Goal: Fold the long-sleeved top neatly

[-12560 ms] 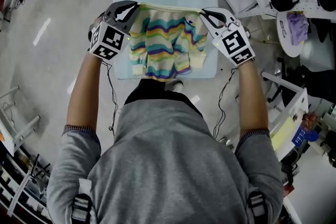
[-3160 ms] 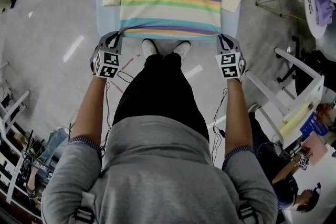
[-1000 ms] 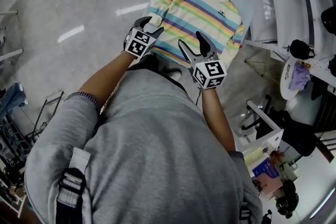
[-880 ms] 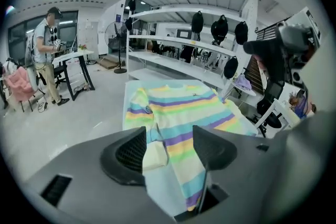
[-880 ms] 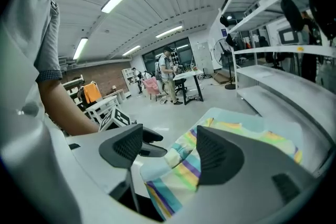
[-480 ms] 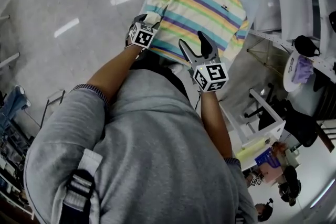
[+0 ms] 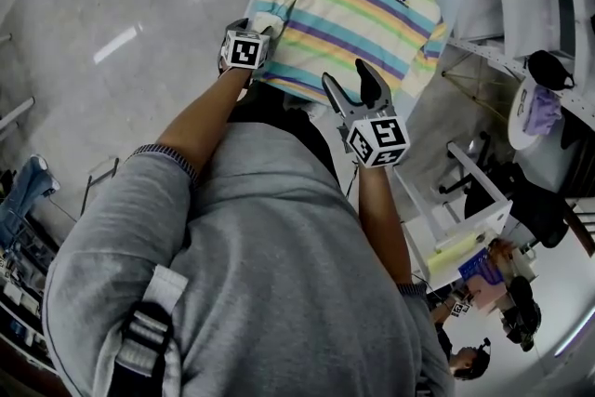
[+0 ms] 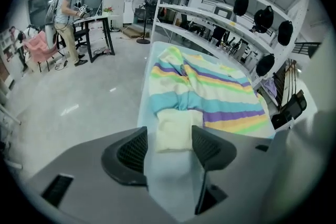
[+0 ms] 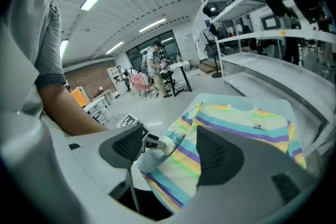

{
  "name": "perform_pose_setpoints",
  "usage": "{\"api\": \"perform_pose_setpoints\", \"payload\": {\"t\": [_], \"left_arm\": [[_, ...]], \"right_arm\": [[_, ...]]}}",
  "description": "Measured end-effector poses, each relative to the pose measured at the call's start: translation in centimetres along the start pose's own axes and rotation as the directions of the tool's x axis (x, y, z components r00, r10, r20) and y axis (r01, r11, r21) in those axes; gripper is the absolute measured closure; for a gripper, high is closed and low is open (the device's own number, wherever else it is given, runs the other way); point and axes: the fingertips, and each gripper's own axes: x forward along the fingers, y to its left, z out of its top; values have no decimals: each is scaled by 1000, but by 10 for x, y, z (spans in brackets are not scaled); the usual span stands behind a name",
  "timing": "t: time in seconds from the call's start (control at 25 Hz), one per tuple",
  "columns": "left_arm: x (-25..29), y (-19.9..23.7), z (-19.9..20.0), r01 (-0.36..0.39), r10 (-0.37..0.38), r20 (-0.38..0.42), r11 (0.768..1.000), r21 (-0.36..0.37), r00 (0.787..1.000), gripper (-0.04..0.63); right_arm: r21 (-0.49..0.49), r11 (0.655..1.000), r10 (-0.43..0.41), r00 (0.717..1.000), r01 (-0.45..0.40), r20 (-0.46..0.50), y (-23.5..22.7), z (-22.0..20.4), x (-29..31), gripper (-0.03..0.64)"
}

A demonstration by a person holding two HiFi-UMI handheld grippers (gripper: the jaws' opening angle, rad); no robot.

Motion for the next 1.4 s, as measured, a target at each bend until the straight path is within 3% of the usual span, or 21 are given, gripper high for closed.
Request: {"api": "perform_pose_setpoints", "payload": {"t": [0.04,0.16,0.36,0.56,0.72,0.88,1.2,1.4], "left_arm": [[-1,1,-2,2,-2,-3,1000,2,1000,317],[3,2,-9,10,-10,-16,1000,24,1000,447],[5,19,-19,-21,21,-37,1000,9,999,553],[-22,36,6,29,-26,65,999,-41,998,558],[-54,73,35,-11,27,148,994,-106,989,558],[-76,104,69,-58,79,206,992,-108,975,558],[-110,143,147,-129,141,313,990,-57,939,558],[-124,139,181,-182,127,364,976,120,923,558]], "right_arm": [[4,1000,-3,1000,3,-2,0,-2,-1,281],[12,1000,-10,1000,10,-10,-1,-8,0,281],[14,1000,-15,1000,16,-24,-1,-13,-2,282],[6,1000,-23,1000,23,-19,-2,-12,-8,284],[5,1000,-24,1000,25,-11,-6,-10,-10,287],[5,1000,-28,1000,28,3,-9,-5,-9,288],[-13,999,-43,998,43,36,-9,16,-7,288],[-27,997,-65,996,67,56,-13,25,-12,288]]}}
